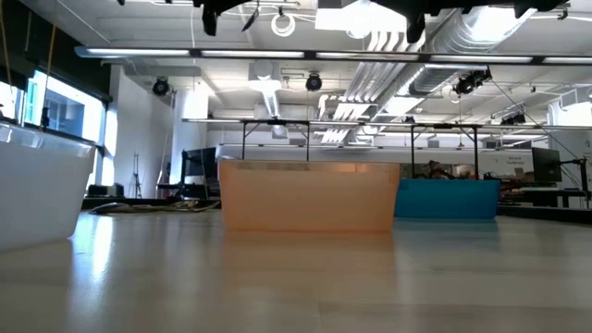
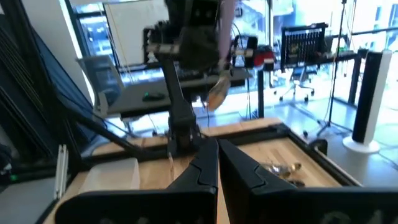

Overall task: Sort silverware by color (type)
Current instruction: Put the top right violet spoon into the blue bin

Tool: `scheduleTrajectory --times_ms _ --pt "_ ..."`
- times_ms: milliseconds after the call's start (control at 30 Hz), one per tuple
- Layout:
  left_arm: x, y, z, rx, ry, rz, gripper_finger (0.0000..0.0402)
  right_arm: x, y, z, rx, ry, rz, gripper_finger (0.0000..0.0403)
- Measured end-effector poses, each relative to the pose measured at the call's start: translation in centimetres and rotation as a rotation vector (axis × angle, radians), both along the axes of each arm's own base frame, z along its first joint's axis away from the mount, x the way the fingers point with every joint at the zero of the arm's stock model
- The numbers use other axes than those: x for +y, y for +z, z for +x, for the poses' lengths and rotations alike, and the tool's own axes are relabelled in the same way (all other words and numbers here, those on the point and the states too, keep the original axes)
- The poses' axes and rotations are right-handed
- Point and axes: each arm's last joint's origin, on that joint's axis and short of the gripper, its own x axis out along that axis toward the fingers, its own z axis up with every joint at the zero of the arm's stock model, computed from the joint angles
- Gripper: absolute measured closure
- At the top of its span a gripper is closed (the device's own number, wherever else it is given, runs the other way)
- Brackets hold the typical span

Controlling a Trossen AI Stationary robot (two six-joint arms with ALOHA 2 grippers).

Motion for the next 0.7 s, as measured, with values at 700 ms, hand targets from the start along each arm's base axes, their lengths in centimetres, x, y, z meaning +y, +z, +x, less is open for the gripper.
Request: scheduleTrajectory --times_ms 700 --pt "-2.1 -4.3 1.3 -0.129 -0.108 -0.049 0.0385 0.2 0.4 0.0 -0.038 0.074 0.020 0.0402"
